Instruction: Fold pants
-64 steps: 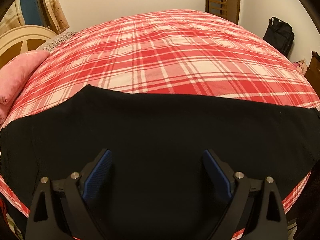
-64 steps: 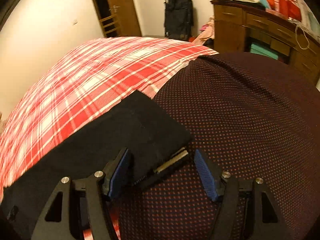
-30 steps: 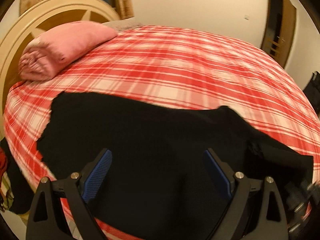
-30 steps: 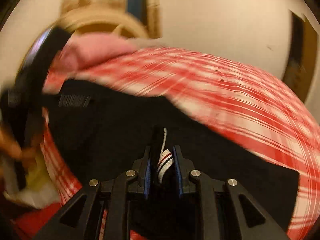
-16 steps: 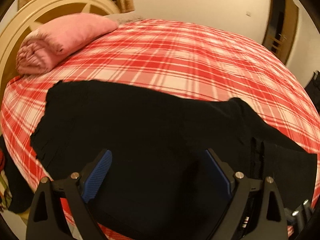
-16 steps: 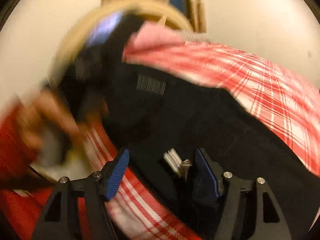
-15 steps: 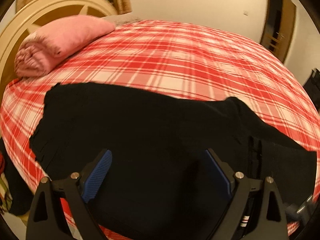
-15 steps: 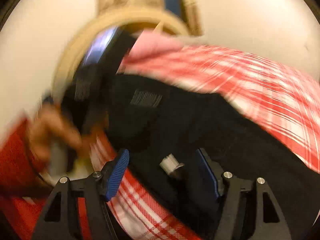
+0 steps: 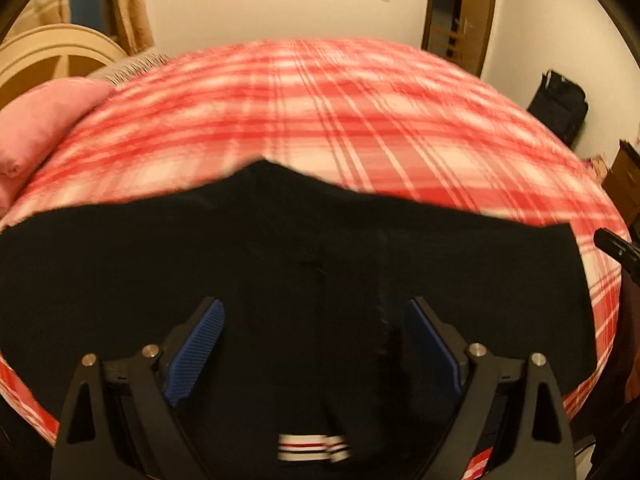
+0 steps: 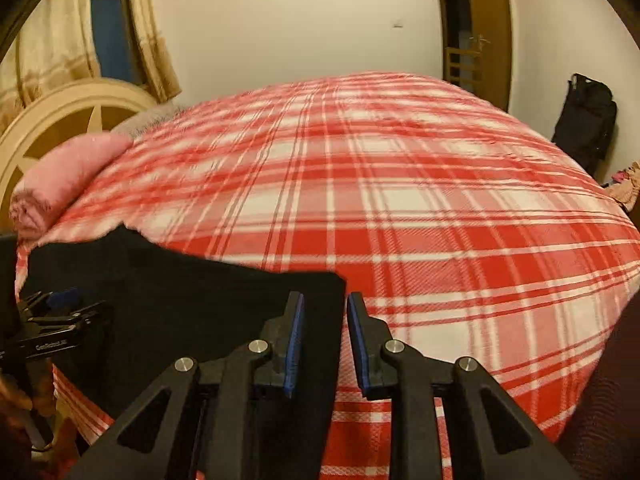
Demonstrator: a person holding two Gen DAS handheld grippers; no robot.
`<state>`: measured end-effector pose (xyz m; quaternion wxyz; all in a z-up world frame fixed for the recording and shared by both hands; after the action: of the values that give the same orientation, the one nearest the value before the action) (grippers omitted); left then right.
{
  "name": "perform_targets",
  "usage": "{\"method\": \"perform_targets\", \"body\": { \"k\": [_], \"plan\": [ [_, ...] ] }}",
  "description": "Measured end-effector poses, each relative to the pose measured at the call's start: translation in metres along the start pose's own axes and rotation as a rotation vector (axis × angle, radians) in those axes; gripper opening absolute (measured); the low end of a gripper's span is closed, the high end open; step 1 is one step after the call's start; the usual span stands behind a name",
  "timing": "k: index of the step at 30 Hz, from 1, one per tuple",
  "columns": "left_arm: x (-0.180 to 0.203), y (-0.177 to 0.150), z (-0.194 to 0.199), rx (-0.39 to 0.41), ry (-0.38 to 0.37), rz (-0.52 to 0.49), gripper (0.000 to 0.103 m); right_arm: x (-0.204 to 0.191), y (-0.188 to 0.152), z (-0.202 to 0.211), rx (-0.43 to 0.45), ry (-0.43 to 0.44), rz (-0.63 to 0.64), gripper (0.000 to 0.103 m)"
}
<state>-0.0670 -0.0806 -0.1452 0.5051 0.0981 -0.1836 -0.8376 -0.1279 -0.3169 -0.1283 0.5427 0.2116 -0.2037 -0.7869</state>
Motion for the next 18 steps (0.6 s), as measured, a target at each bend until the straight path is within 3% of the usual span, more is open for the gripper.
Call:
{"method": "perform_targets", "body": {
  "k": [4,7,12,14,18],
  "plan": [
    [0.007,-0.006,-0.007,-0.007,0.038,-0.008,0.092,-0.011,-0.001,-0.047,-0.081,-0.013,0.013,0.024],
    [0.004,-0.008,-0.005,-0.016,0.057,-0.004,0.096,-0.015,0.005,-0.05,-0.025,-0.046,0.035,0.024],
    [0.0,-0.012,-0.005,-0.014,0.068,0.012,0.1,-0.014,0.006,-0.023,0.012,0.01,0.005,0.024],
    [0.001,-0.011,-0.006,-0.013,0.074,0.009,0.1,-0.025,0.002,-0.001,0.051,0.048,0.055,0.024],
    [-0.001,-0.01,-0.009,-0.025,0.078,0.018,0.101,-0.054,-0.024,0.003,-0.013,0.104,0.164,0.024]
  ]
}}
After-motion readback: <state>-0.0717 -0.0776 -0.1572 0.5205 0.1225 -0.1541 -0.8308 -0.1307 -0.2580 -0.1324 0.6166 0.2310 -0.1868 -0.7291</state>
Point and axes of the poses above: each gripper's, at about its wrist camera, not at the fingertips, and z roughly against the way its jaws point, x to its right, y to its top, the point moved 7 cm from there along -z, roughly the way its jaws point, and after that the axes turned 14 degrees about -x, right-handed, at the moved point
